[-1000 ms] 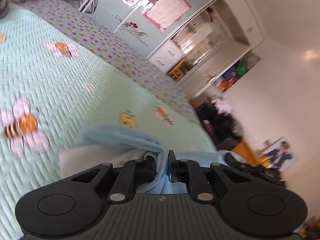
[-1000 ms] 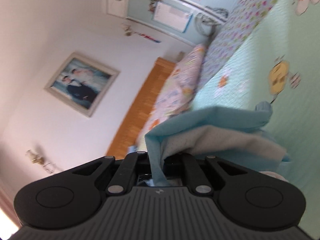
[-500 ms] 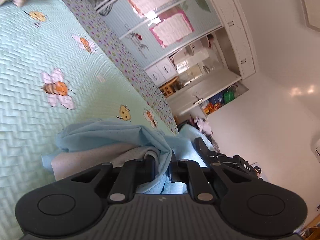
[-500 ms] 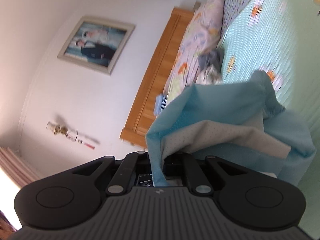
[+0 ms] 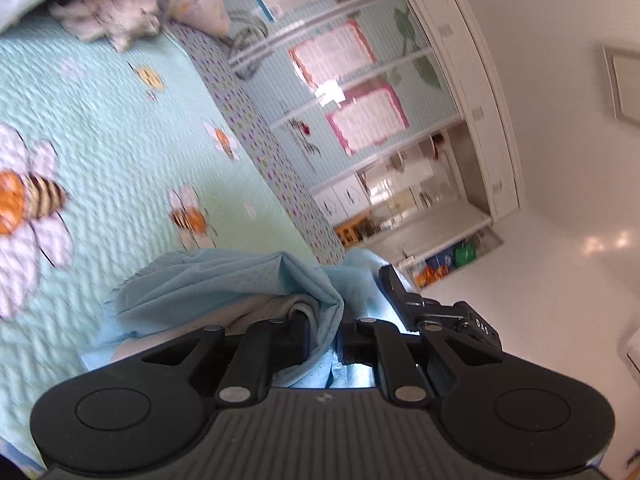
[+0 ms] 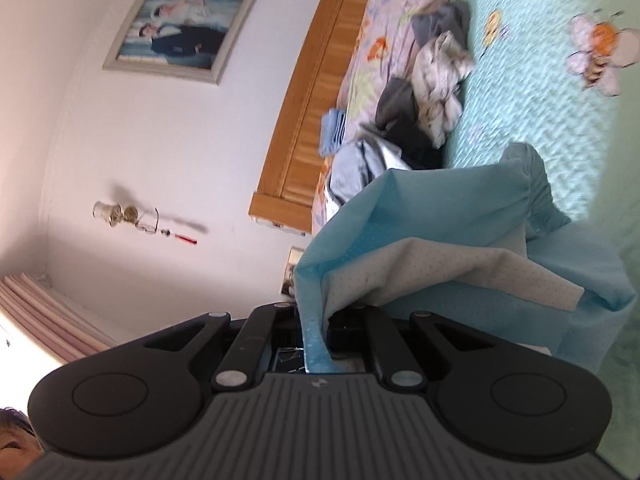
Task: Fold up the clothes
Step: 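Carry the folded bundle toward the pillows and release both grippers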
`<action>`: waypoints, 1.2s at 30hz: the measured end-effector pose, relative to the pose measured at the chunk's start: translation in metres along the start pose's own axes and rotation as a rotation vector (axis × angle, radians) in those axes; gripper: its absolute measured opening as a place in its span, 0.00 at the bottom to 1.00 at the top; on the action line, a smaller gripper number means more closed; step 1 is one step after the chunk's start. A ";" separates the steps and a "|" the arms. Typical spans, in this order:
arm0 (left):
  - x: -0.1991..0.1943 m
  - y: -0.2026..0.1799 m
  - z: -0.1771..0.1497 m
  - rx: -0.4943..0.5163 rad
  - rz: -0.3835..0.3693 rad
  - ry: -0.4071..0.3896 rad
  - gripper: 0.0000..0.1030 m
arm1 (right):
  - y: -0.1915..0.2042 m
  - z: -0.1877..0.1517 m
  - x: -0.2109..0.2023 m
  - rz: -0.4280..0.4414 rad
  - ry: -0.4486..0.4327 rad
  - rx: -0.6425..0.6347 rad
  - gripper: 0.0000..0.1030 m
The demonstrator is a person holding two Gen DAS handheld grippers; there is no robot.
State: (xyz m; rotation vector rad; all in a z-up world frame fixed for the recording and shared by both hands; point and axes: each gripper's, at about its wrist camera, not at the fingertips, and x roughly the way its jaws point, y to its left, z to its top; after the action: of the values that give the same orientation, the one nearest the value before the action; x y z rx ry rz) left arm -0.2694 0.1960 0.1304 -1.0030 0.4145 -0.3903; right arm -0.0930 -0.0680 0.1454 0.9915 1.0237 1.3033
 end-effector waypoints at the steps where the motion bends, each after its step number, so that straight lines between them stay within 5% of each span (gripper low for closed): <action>1: -0.006 0.001 0.011 0.004 0.009 -0.023 0.12 | 0.001 0.005 0.013 0.005 0.016 -0.001 0.06; 6: -0.043 -0.017 0.094 0.120 0.077 -0.219 0.12 | 0.033 0.062 0.112 0.091 0.089 -0.049 0.07; 11: -0.078 -0.064 0.205 0.315 0.191 -0.564 0.14 | 0.129 0.138 0.235 0.187 0.089 -0.260 0.09; 12: -0.082 -0.068 0.227 0.363 0.240 -0.632 0.23 | 0.151 0.154 0.259 0.202 0.085 -0.313 0.14; 13: -0.084 -0.064 0.247 0.369 0.325 -0.671 0.45 | 0.168 0.170 0.282 0.157 0.064 -0.378 0.33; 14: -0.087 -0.056 0.264 0.345 0.432 -0.700 0.63 | 0.179 0.186 0.301 0.020 0.029 -0.444 0.46; 15: -0.091 -0.041 0.274 0.291 0.536 -0.732 0.98 | 0.184 0.197 0.316 -0.175 -0.006 -0.497 0.71; 17: -0.105 0.001 0.276 0.135 0.702 -0.778 0.99 | 0.182 0.206 0.333 -0.517 -0.038 -0.595 0.77; 19: -0.120 0.048 0.257 0.016 0.735 -0.769 0.99 | 0.166 0.203 0.326 -0.623 -0.051 -0.682 0.77; 23: -0.135 0.106 0.181 -0.060 0.660 -0.764 0.99 | 0.084 0.186 0.268 -0.494 -0.071 -0.485 0.77; 29: -0.080 0.119 0.094 0.052 0.625 -0.549 0.99 | -0.073 0.108 0.182 -0.210 -0.041 0.021 0.78; 36: 0.010 0.100 0.058 0.251 0.615 -0.268 0.99 | -0.146 0.019 0.113 0.014 -0.091 0.203 0.88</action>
State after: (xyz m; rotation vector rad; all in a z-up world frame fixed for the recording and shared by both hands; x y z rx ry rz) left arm -0.2195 0.2814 0.0701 -0.6283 0.3973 0.2412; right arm -0.0358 0.0414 0.0062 1.2021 1.0957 1.1712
